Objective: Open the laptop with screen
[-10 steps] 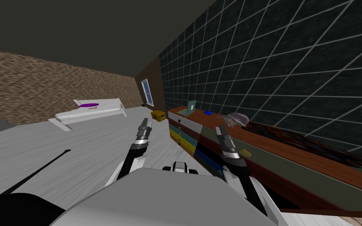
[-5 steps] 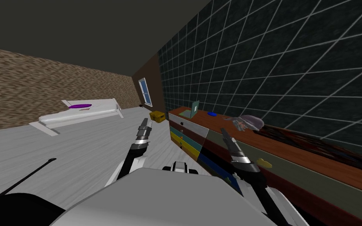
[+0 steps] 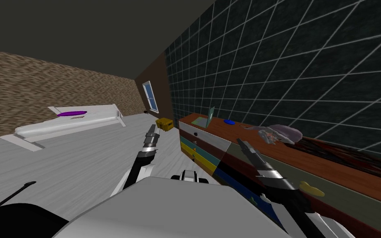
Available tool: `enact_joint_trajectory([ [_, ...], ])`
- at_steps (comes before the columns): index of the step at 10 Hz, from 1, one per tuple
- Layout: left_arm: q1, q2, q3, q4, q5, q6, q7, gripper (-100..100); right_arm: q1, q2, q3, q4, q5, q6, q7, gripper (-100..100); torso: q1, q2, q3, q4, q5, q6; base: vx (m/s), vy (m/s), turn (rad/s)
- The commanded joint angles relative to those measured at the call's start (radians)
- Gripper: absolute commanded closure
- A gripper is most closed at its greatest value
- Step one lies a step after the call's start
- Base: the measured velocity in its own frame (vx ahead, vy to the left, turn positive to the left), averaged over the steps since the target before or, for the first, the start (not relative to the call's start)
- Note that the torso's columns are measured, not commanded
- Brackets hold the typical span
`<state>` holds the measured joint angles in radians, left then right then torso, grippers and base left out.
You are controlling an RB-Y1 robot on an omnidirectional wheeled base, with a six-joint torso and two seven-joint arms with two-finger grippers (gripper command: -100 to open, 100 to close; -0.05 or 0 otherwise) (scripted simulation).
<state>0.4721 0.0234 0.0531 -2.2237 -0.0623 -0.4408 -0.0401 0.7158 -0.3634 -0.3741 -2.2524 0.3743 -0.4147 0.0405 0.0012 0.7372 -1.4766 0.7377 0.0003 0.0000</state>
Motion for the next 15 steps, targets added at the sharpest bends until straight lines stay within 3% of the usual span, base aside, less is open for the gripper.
enact_joint_trajectory([
  [1,0.0,0.0,0.0,0.0,0.0,0.0,0.0,0,0.059,-0.049,-0.085,0.003,0.063,0.033,0.028,-100,0.0,0.0,0.0,0.0,0.0,0.0,0.167,0.206,-0.064],
  [3,0.0,0.0,0.0,0.0,0.0,0.0,0.0,0,0.101,-0.093,-0.149,0.006,0.111,0.066,0.047,-100,-0.001,0.001,0.001,0.0,0.0,0.0,0.194,0.215,-0.082],
  [4,0.0,0.0,0.0,0.0,0.0,0.0,0.0,0,0.101,-0.093,-0.158,0.006,0.111,0.066,0.047,-100,-0.002,0.0,0.0,0.0,0.0,0.0,0.135,0.132,-0.023],
  [9,0.0,0.0,0.0,0.0,0.0,0.0,0.0,0,0.205,-0.222,-0.32,0.026,0.231,0.152,0.095,-100,0.002,-0.002,-0.001,-0.001,0.001,0.0,0.151,0.18,-0.07],
  [10,0.0,0.0,0.0,0.0,0.0,0.0,0.0,0,0.205,-0.222,-0.327,0.026,0.231,0.152,0.095,-100,0.0,-0.003,-0.002,-0.001,0.0,0.0,0.161,0.159,-0.015],
  [15,0.0,0.0,0.0,0.0,0.0,0.0,0.0,0,0.3,-0.365,-0.48,0.054,0.342,0.235,0.14,-100,0.001,0.0,0.0,0.0,0.001,0.0,0.14,0.188,-0.064],
])
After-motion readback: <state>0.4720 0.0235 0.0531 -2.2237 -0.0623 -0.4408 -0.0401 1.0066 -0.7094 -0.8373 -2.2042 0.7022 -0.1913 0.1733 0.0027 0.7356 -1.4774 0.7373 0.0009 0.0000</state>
